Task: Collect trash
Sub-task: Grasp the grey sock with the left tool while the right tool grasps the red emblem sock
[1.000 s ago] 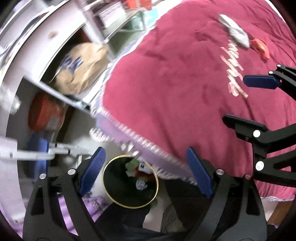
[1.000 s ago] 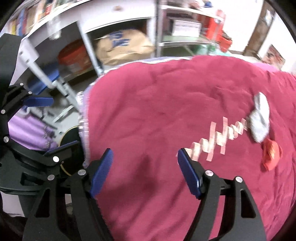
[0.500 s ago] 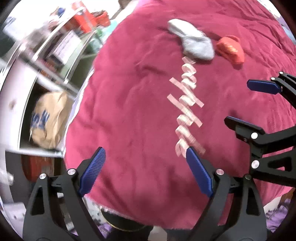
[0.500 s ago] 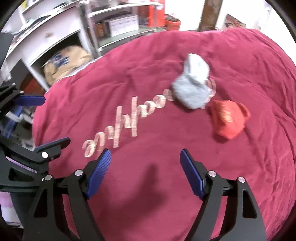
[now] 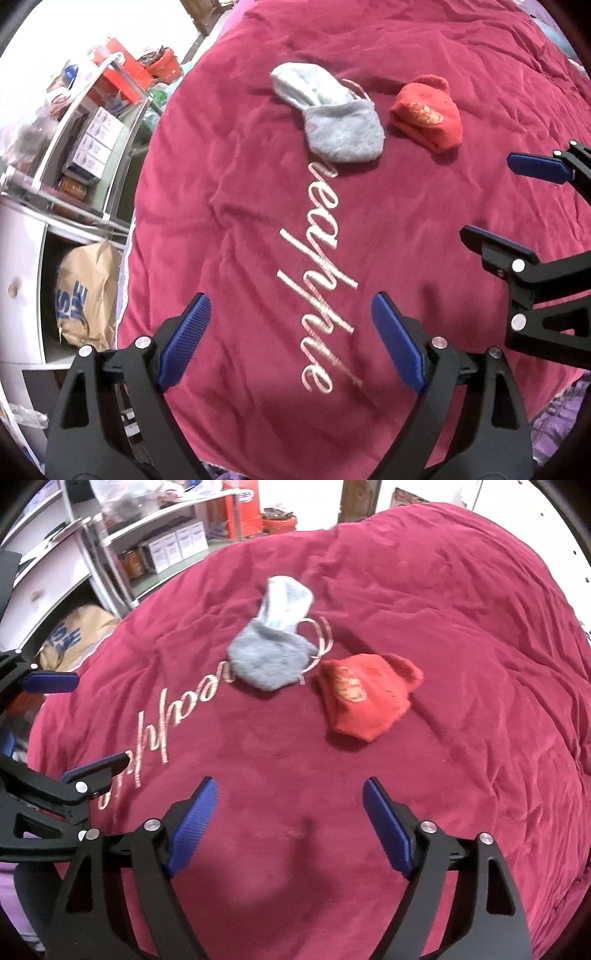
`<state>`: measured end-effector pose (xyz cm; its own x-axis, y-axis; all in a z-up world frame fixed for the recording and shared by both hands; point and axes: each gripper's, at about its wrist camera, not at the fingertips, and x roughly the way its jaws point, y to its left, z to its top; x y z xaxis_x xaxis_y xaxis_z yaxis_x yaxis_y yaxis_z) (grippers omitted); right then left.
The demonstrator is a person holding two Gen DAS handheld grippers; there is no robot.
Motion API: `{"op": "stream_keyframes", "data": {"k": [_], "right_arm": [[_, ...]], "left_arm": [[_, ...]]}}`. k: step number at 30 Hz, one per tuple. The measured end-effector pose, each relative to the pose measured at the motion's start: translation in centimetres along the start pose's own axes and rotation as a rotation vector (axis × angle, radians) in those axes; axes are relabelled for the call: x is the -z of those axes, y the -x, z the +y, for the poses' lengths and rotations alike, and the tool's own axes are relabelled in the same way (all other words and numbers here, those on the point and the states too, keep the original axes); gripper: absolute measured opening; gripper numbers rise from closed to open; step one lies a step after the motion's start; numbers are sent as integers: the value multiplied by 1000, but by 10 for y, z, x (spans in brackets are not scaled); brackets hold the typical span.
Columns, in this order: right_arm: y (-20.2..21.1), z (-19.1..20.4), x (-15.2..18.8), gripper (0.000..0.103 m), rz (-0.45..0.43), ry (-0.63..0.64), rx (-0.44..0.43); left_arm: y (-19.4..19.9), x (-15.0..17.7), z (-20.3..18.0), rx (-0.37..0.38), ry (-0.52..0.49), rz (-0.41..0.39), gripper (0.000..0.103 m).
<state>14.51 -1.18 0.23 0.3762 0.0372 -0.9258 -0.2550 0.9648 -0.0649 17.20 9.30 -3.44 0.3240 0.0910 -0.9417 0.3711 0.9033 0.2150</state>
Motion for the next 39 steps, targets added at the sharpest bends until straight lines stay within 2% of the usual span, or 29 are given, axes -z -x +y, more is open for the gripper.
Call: {"op": "stream_keyframes", "data": {"k": [3, 4, 6, 14, 20, 22, 24, 26, 27, 28, 29, 30, 32, 35, 39], "right_arm": [[-4, -10, -3, 81, -5, -15, 20], [-6, -15, -4, 82, -5, -24, 26], [-10, -26, -6, 86, -6, -53, 37], [-27, -64, -12, 88, 13, -139, 69], [-36, -80, -17, 89, 21, -147, 84], [-37, -87, -18, 89, 21, -158, 74], [-41, -92, -19, 89, 24, -173, 54], [-44, -93, -23, 89, 25, -171, 47], [-46, -92, -25, 89, 23, -167, 45], [-48, -92, -28, 89, 22, -162, 38], [-50, -91, -30, 90, 20, -157, 26], [-52, -90, -33, 91, 21, -153, 12], [-59, -88, -39, 91, 28, -146, 2], [-70, -82, -51, 91, 30, -116, -5], [-92, -82, -62, 91, 47, -108, -3]], "left_arm": [[-4, -15, -7, 1, -11, 2, 88], [-6, -18, -7, 0, -14, 3, 93], [-10, -29, -9, -8, -20, -4, 95], [-36, -73, -20, -9, -55, 31, 96], [-59, -110, -30, 21, -86, 67, 97], [-66, -123, -35, 36, -113, 60, 97], [-80, -132, -39, 11, -140, 72, 97], [-95, -138, -37, 46, -138, 72, 98], [-96, -138, -33, 84, -115, 52, 94], [-94, -136, -28, 132, -98, 47, 81], [-90, -133, -23, 185, -88, 41, 74], [-85, -131, -19, 192, -83, 27, 64], [-79, -127, -10, 194, -68, 11, 55], [-78, -124, 1, 232, -38, 13, 53], [-83, -124, 8, 230, -34, 14, 54]]}}
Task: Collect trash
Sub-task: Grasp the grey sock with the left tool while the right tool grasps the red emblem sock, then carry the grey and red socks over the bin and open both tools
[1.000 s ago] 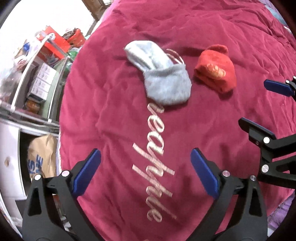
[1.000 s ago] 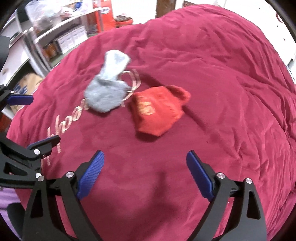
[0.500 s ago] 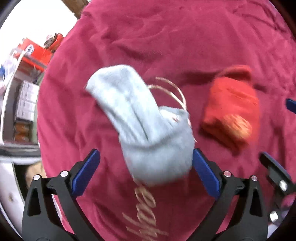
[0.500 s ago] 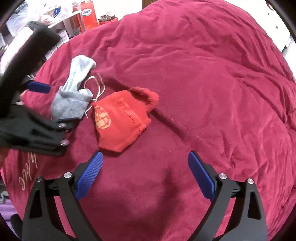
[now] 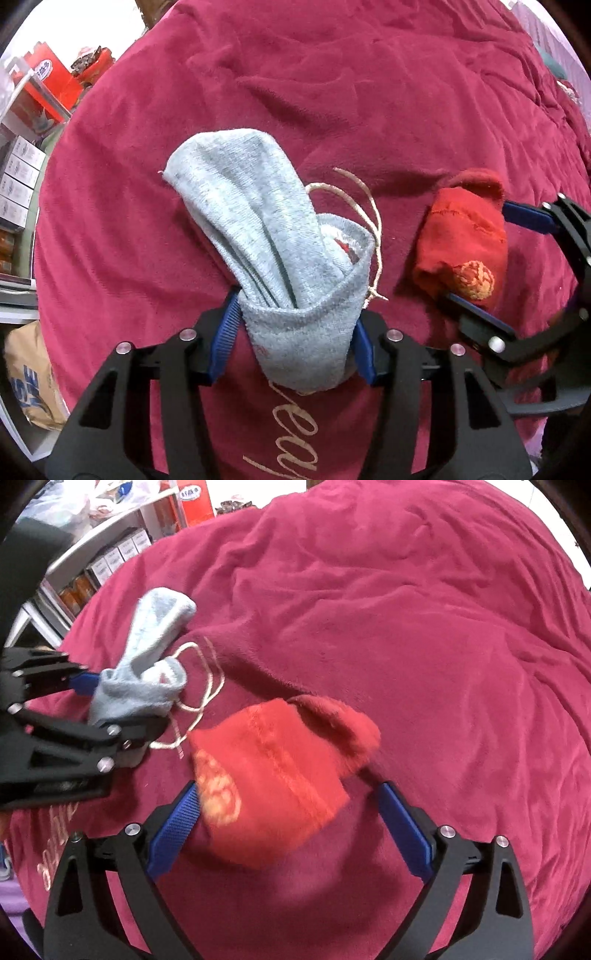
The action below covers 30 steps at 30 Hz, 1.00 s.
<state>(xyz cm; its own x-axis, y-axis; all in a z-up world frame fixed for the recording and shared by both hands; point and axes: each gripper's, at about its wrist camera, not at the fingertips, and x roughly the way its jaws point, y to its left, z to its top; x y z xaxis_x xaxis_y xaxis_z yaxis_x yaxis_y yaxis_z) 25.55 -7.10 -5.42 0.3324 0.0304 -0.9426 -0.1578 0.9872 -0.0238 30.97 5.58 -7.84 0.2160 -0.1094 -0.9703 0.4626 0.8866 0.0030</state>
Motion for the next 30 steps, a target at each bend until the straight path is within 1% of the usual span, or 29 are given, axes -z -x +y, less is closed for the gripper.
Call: {"op": "stream_keyframes", "data": {"k": [2, 4, 5, 6, 7, 8, 9, 10, 11, 14, 15, 17, 20, 21, 22, 23, 26, 28, 30], "right_arm": [[-13, 0, -4, 91, 14, 4, 17], [-19, 2, -6, 91, -1, 20, 22], [-18, 3, -5, 86, -11, 18, 29], [-14, 4, -3, 59, -19, 15, 20], [-4, 8, -1, 50, -31, 22, -33], [3, 11, 2, 45, -46, 32, -24], [9, 13, 4, 38, -56, 44, -5], [13, 16, 6, 37, -55, 54, -1], [16, 17, 10, 36, -45, 52, -18], [29, 19, 22, 36, -37, 42, -62], [33, 20, 25, 36, -39, 48, -66], [41, 27, 36, 36, -37, 62, -77], [50, 38, 50, 36, -26, 79, -92], [52, 40, 52, 36, -22, 78, -88], [54, 43, 56, 36, -18, 77, -93], [55, 47, 58, 36, -14, 84, -104], [66, 60, 67, 37, -17, 120, -113], [70, 70, 75, 38, -8, 143, -124], [77, 80, 83, 37, -8, 164, -133]], "left_arm": [[0, 2, -2, -20, -9, -7, 54], [2, 3, -3, -28, 0, -18, 53], [6, 6, -3, -26, 10, -25, 53], [9, 6, -9, -25, 13, -34, 50], [15, 11, -10, -28, 10, -49, 49], [19, 15, -13, -33, 9, -61, 46], [24, 20, -14, -37, 11, -76, 46], [30, 26, -13, -30, 24, -85, 45], [33, 30, -14, -25, 35, -87, 44], [45, 48, -13, 23, 73, -97, 41], [51, 57, -14, 28, 81, -104, 41], [54, 65, -14, 15, 89, -108, 40], [63, 85, -14, 39, 117, -104, 30], [63, 88, -13, 45, 129, -99, 30], [62, 84, -17, 50, 138, -96, 30], [66, 91, -17, 55, 145, -96, 30], [74, 114, -21, 36, 160, -102, 30], [78, 131, -19, 3, 190, -97, 30], [81, 147, -21, 6, 219, -97, 30]]}}
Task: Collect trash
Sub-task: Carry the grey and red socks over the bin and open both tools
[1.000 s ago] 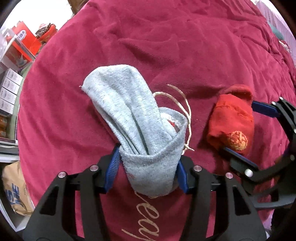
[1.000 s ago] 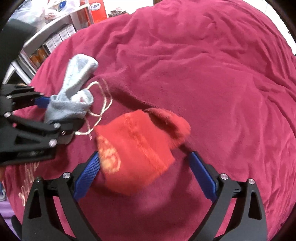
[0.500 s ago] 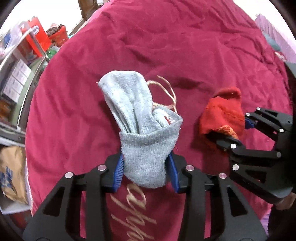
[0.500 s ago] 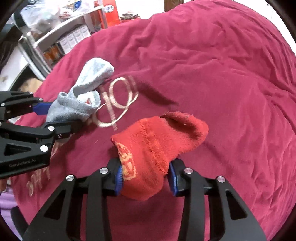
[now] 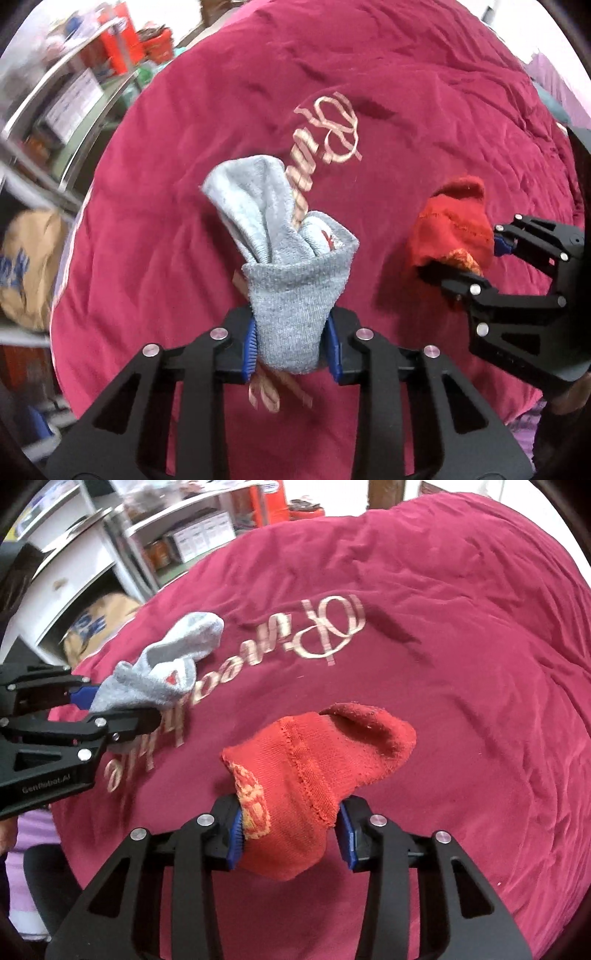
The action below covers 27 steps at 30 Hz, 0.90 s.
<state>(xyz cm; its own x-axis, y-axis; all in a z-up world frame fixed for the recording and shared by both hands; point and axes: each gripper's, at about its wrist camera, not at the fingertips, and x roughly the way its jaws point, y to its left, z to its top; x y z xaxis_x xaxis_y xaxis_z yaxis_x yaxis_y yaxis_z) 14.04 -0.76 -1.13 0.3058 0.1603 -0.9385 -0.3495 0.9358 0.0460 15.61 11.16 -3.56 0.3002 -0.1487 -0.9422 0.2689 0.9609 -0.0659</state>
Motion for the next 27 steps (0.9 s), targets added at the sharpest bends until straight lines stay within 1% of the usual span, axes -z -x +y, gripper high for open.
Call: {"op": "stream_keyframes", "data": {"k": [5, 11, 14, 23, 27], "right_arm": [[10, 30, 11, 37, -7, 55, -35], [15, 69, 24, 38, 6, 130, -65], [15, 84, 29, 38, 9, 152, -68], [24, 137, 46, 38, 16, 247, -112], [29, 165, 51, 38, 11, 306, -133]], "left_arm": [[19, 39, 16, -57, 77, -12, 30], [38, 77, 29, -110, 140, -24, 30], [47, 95, 35, -151, 160, -28, 30], [78, 148, 50, -184, 220, -54, 30], [90, 173, 58, -205, 263, -58, 30]]}}
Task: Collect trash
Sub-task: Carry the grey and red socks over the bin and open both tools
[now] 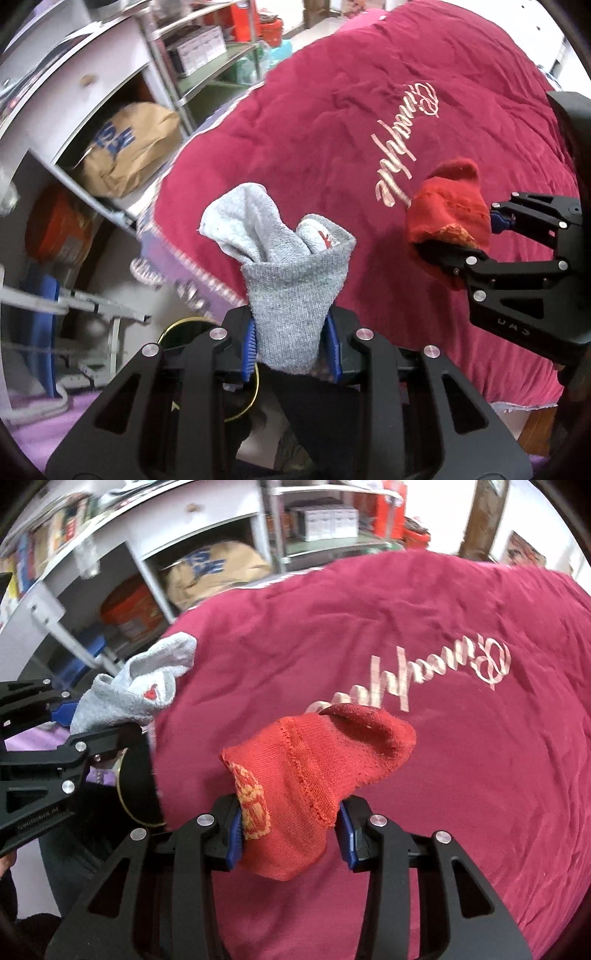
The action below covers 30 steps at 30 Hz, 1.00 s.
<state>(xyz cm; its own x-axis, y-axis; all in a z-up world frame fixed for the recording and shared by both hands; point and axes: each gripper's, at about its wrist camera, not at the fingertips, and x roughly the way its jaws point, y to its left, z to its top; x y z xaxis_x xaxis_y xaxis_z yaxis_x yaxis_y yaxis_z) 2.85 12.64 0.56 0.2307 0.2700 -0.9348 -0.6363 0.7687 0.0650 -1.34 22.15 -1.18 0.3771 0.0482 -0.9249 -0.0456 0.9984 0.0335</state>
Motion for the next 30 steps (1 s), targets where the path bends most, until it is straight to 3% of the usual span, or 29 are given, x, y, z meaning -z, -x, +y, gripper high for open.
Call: {"op": "stream_keyframes", "data": {"k": [12, 20, 27, 29, 30], "right_arm": [[-17, 96, -6, 38, 19, 174, -89], [-37, 161, -7, 38, 50, 292, -155], [-58, 203, -9, 38, 86, 355, -187], [-65, 213, -11, 38, 97, 366, -195], [-67, 216, -11, 38, 102, 371, -197]], "left_arm": [[13, 70, 61, -68, 167, 24, 30], [-10, 128, 117, -85, 352, 104, 30], [-40, 153, 151, -50, 455, 159, 31], [-49, 157, 161, -40, 480, 181, 47], [-53, 160, 166, -43, 496, 189, 62]]}}
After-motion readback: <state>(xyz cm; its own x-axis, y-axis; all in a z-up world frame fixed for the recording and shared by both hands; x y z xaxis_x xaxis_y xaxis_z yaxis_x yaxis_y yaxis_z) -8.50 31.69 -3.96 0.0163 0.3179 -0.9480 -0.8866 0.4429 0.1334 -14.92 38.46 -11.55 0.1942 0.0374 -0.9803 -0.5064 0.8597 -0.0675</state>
